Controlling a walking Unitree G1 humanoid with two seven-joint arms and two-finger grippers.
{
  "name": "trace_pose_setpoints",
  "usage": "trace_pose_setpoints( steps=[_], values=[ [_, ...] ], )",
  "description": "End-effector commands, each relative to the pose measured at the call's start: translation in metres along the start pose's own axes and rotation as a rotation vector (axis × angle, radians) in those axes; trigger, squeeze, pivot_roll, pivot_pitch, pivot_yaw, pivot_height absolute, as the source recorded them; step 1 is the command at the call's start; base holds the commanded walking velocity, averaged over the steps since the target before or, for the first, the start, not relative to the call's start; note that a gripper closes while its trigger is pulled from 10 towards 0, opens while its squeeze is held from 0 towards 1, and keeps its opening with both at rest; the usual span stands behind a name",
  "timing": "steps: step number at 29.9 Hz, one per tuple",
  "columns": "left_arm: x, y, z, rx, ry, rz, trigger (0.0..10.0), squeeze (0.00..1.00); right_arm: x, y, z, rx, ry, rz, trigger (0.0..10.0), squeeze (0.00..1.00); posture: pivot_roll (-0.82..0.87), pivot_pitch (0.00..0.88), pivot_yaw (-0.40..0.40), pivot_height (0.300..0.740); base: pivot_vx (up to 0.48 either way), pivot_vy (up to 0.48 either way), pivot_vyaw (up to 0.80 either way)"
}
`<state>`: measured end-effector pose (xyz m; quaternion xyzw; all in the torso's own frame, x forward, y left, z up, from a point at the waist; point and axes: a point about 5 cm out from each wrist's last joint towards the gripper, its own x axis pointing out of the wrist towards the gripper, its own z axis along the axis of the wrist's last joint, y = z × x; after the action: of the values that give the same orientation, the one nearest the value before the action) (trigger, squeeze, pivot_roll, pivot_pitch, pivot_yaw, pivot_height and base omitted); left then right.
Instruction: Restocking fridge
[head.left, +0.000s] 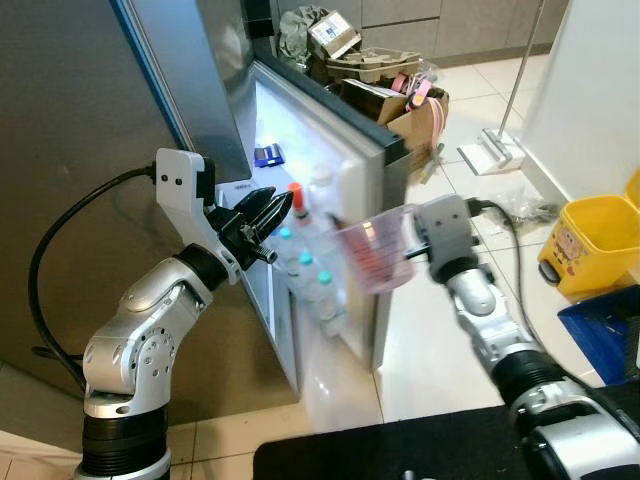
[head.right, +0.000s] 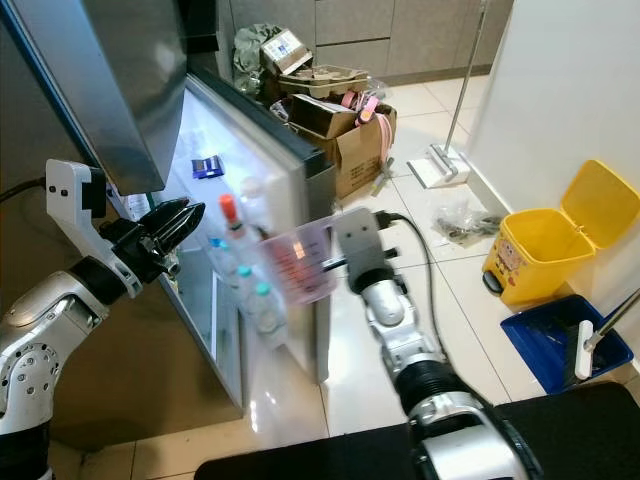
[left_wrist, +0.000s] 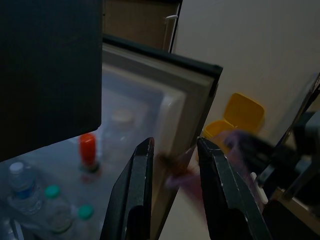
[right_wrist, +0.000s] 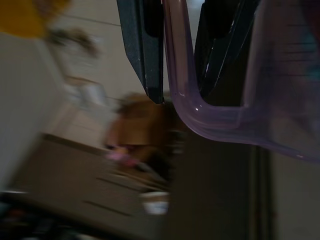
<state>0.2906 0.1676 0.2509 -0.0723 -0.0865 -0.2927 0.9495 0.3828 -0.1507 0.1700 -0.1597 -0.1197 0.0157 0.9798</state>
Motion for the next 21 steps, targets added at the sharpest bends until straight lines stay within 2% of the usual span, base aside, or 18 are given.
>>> trace_pose_setpoints(
  steps=[1,2,3,5,6,8,10,11,12,14,15,17,21],
  values=[
    [-0.003,0.0,-0.003,-0.002,0.025,-0.013,10.0,0.0,-0.001,-0.019,-0.003,-0.013,0.012,-0.112,10.0,0.0,-0.01,0.185,0.047,0.74,0.0,0.0,0.0],
    [-0.003,0.0,-0.003,-0.002,0.025,-0.013,10.0,0.0,-0.001,-0.019,-0.003,-0.013,0.012,-0.112,10.0,0.0,-0.01,0.185,0.047,0.74,0.0,0.0,0.0],
    [-0.003,-0.001,-0.003,-0.005,0.027,-0.016,10.0,0.0,-0.002,-0.028,-0.005,0.004,0.014,-0.146,10.0,0.0,-0.02,0.185,0.048,0.74,0.0,0.0,0.0],
    [-0.003,-0.002,-0.004,-0.011,0.031,-0.022,10.0,0.0,-0.008,-0.059,-0.012,-0.022,0.017,-0.224,10.0,0.0,-0.03,0.184,0.051,0.74,0.0,0.0,0.0],
    [-0.003,-0.002,-0.004,-0.011,0.031,-0.022,10.0,0.0,-0.008,-0.059,-0.012,-0.022,0.017,-0.224,10.0,0.0,-0.03,0.184,0.051,0.74,0.0,0.0,0.0],
    [-0.003,-0.003,-0.004,-0.015,0.033,-0.025,10.0,0.0,-0.013,-0.082,-0.016,-0.058,0.018,-0.282,10.0,0.0,-0.03,0.182,0.052,0.74,0.0,0.0,0.0],
    [-0.003,-0.003,-0.004,-0.015,0.033,-0.025,10.0,0.0,-0.013,-0.082,-0.016,-0.058,0.018,-0.282,10.0,0.0,-0.03,0.182,0.052,0.74,0.0,0.0,0.0],
    [-0.003,-0.003,-0.005,-0.016,0.033,-0.026,10.0,0.0,-0.019,-0.104,-0.019,-0.092,0.032,-0.334,10.0,0.0,-0.03,0.18,0.052,0.74,0.0,0.0,0.0],
    [-0.003,-0.003,-0.005,-0.016,0.033,-0.026,10.0,0.0,-0.019,-0.104,-0.019,-0.092,0.032,-0.334,10.0,0.0,-0.03,0.18,0.052,0.74,0.0,0.0,0.0],
    [-0.002,-0.004,-0.006,-0.019,0.031,-0.025,10.0,0.0,-0.033,-0.142,-0.022,-0.167,0.052,-0.424,10.0,0.0,-0.04,0.178,0.05,0.74,0.0,0.0,0.0],
    [-0.002,-0.004,-0.006,-0.019,0.031,-0.025,10.0,0.0,-0.033,-0.142,-0.022,-0.167,0.052,-0.424,10.0,0.0,-0.04,0.178,0.05,0.74,0.0,0.0,0.0],
    [-0.001,-0.004,-0.007,-0.019,0.033,-0.02,10.0,0.0,-0.04,-0.159,-0.02,-0.191,0.04,-0.456,10.0,0.0,-0.05,0.177,0.05,0.74,0.0,0.0,0.0],
    [0.0,-0.004,-0.01,-0.012,0.038,-0.002,10.0,0.0,-0.039,-0.152,-0.016,-0.163,-0.005,-0.427,10.0,0.0,-0.05,0.175,0.05,0.74,0.0,0.0,0.0]
  ],
)
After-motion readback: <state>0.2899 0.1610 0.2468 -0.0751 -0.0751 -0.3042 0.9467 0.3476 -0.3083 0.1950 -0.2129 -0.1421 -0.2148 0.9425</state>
